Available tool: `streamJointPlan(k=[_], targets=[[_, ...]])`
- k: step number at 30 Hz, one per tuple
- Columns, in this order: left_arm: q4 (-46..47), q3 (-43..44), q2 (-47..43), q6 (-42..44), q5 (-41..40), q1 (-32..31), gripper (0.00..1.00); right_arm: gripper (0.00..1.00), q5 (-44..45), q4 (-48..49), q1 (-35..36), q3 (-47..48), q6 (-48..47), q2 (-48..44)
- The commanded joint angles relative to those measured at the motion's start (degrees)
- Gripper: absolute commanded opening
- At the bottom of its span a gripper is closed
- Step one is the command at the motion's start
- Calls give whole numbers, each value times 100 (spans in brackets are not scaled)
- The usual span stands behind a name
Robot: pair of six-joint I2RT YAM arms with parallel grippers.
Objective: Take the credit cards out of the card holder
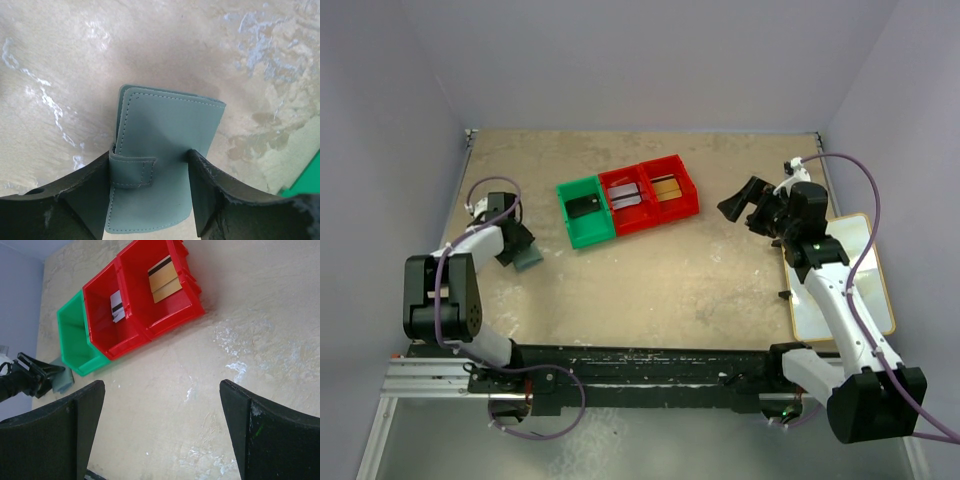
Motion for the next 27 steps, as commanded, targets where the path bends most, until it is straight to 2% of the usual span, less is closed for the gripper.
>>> streamJointPlan(k=[1,6,11,16,20,21,23,24,26,27], targets=[[-625,-291,-244,103,461,-18,0,100,55,146,-20,51,17,-71],[-911,-436,-1016,138,924,-64,0,100,11,236,-16,-22,-4,-31],[-958,-1029,-1779,-81,1419,-346,0,100,-185,450,-20,-104,95,160],[-706,-1372,-2055,-774,1430,-1336,0,100,-475,556,-20,-78,189,441],[-988,-1371,-2394,-826,995,-1479,1,100,-585,551,-20,-44,200,526],[-1128,-1294,-2502,-803,833,-1485,4,100,-586,530,-20,-42,193,520],[-1323,-1128,-2737,-764,590,-1479,27,100,-569,506,-20,-73,191,491],[-1390,-1036,-2822,-742,458,-1478,35,100,-573,529,-20,-107,191,469],[-1539,-823,-2883,-703,173,-1479,47,100,-639,626,-20,-166,191,433],[-1613,-716,-2865,-681,8,-1478,50,100,-690,673,-20,-184,186,423]])
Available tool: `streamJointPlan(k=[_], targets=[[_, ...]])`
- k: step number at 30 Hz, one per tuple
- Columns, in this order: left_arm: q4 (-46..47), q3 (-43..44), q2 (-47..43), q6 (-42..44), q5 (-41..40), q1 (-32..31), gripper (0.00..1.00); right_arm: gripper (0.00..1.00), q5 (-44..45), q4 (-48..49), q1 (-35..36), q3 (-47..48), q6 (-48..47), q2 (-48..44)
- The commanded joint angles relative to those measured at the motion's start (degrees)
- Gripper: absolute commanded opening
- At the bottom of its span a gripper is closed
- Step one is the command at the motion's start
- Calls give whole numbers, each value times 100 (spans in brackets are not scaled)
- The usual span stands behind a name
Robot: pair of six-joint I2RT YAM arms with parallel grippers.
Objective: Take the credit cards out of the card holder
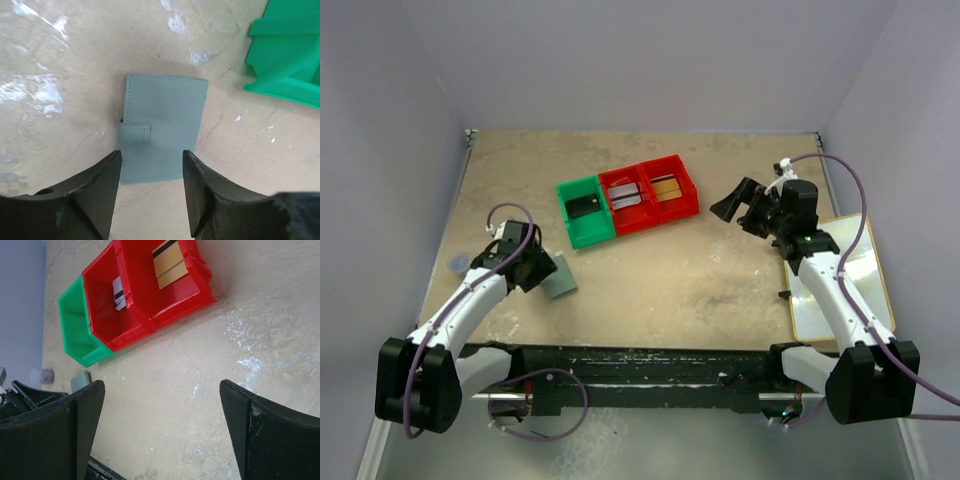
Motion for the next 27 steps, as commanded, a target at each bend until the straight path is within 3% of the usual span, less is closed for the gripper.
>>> streamJointPlan(k=[1,7,12,17,22,27], targets=[[-490,640,-130,32,-875,4,52,100,-327,362,-18,-98,33,-153],[-361,884,331,208,-1563,121,63,99,-832,526,27,-128,-81,5],[305,564,863,168,-603,614,63,98,-1028,665,184,-211,-40,49],[627,105,891,49,-366,633,63,96,-1057,794,465,-261,33,52],[907,-235,862,-91,51,636,52,94,-887,1089,1025,-382,132,226],[1337,-604,621,-63,538,636,40,92,-690,1446,1122,-603,465,441]])
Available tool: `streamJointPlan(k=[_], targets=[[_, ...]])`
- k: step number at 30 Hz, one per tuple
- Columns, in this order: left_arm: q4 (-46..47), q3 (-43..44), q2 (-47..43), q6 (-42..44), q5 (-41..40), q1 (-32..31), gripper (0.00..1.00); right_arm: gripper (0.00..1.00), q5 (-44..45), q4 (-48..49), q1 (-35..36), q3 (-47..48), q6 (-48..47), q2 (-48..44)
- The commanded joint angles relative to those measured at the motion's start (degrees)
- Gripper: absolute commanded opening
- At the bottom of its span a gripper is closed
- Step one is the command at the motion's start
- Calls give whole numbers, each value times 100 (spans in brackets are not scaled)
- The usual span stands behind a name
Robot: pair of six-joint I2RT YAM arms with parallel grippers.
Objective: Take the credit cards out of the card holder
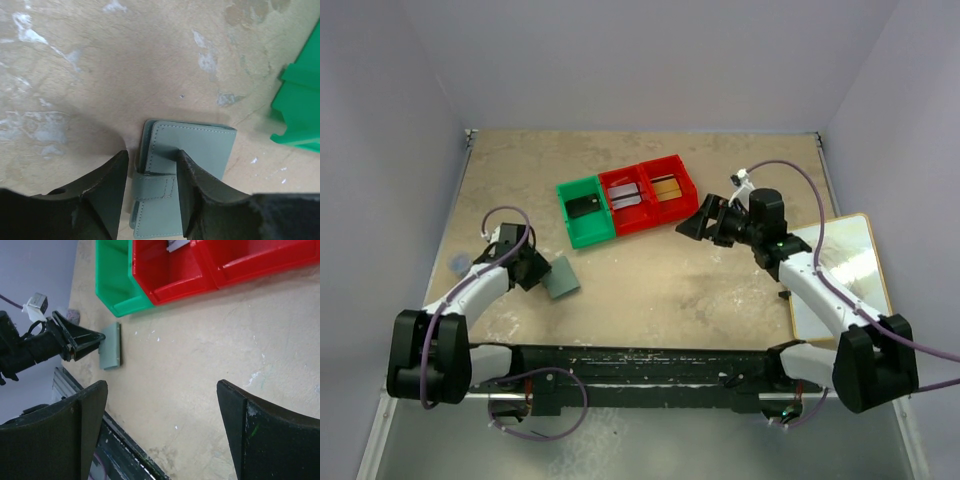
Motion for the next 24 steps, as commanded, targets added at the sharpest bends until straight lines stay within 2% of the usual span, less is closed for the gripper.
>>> streamJointPlan(k=[1,6,14,17,20,22,24], targets=[[511,-377,-221,-13,619,9,38,92,78,607,20,-224,345,113],[722,-433,-330,48,1031,-93,17,91,-18,821,128,-167,427,236],[1051,-598,-676,311,1514,-674,0,90,134,972,595,-250,494,604],[1218,-697,-746,247,1636,-974,0,89,169,1026,899,-263,504,854],[1689,-867,-831,-159,1685,-1618,0,87,260,1064,1253,-308,425,1037],[1912,-863,-859,-436,1460,-2022,0,87,580,974,1517,-339,439,1087],[1852,-796,-909,-640,1146,-2166,0,87,1092,923,1826,-382,381,1027]])
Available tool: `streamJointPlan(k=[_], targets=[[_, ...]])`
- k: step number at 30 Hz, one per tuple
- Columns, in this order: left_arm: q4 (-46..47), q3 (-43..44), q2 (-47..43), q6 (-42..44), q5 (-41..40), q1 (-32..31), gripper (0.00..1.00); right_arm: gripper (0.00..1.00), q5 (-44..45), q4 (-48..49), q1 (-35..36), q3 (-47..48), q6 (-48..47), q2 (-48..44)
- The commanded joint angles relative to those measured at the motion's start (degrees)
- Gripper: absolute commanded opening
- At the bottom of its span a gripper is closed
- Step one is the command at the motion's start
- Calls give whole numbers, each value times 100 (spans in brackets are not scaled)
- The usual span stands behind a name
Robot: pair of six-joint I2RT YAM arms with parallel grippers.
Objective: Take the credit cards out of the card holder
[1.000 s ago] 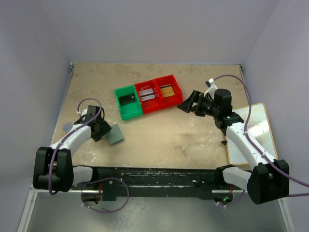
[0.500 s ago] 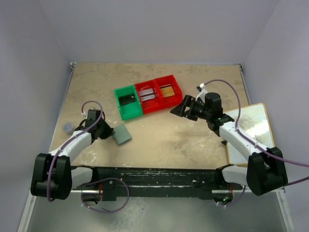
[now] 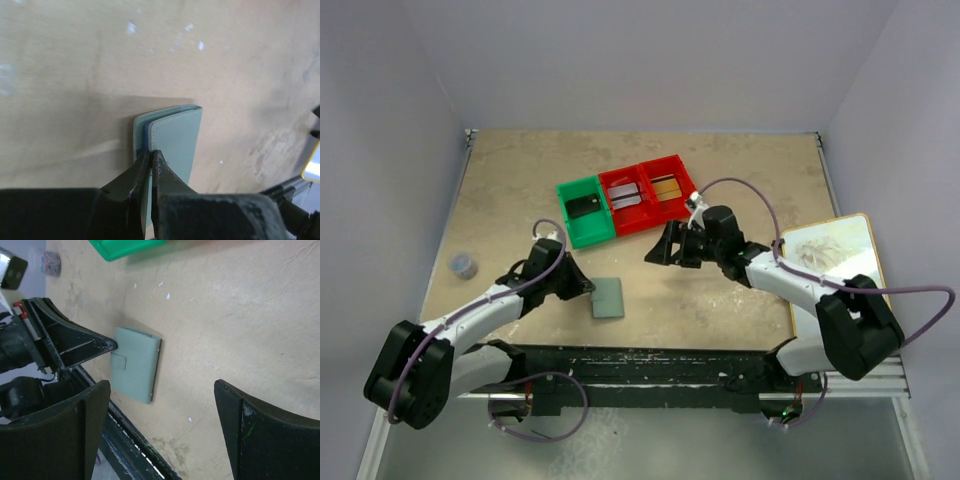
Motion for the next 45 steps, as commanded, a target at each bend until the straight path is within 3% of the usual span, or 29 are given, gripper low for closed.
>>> streamJointPlan(k=[1,8,12,20,23,28,34,45], targets=[[504,75,-249,-570,-388,-358,0,88,1006,227,609,-130,-126,-200],[86,349,-548,-969,-546,-362,0,86,962,2490,1064,-1569,-382,-1206],[216,355,-523,-969,-191,-362,0,85,1043,2187,1096,-1388,-303,-1022],[-86,630,-371,-837,-167,-368,0,76,-3,2553,1386,-564,401,578],[-304,776,-279,-762,-258,-367,0,76,540,1866,1817,-49,-154,718],[-278,753,-274,-848,-307,-367,0,69,1841,1620,2306,116,-578,589],[-73,671,-248,-1096,-236,-367,0,60,2228,1393,2627,363,-643,619],[-141,706,-152,-1309,-259,-368,0,56,2633,821,3186,941,-831,1048]])
